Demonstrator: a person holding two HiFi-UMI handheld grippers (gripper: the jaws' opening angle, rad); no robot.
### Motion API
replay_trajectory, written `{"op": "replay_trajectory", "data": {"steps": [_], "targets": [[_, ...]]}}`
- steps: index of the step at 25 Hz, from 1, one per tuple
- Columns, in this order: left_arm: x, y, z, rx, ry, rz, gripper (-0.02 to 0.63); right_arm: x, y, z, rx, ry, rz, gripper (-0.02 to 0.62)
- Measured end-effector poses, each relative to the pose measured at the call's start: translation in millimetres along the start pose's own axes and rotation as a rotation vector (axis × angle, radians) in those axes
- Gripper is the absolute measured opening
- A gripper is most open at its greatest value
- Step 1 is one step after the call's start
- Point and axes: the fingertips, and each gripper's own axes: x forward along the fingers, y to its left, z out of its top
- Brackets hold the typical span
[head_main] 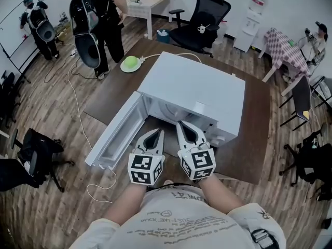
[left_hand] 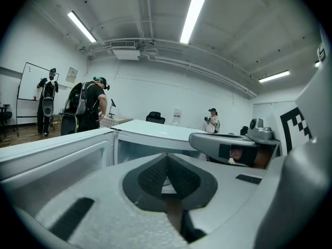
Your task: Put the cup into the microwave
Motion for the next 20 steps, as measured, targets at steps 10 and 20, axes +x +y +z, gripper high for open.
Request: {"op": "replay_trajectory", "data": {"steps": [10,20], "targets": [[12,-3,3,0.013,0.008,-0.020,0.014,-1,-8,-9,0.005,0.021,-0.008,0.014],[18,-8,3,0.017,0.012,-0.030,0.014,0,-13,-15,-0.001,0.034,-0.010,0.014]]}}
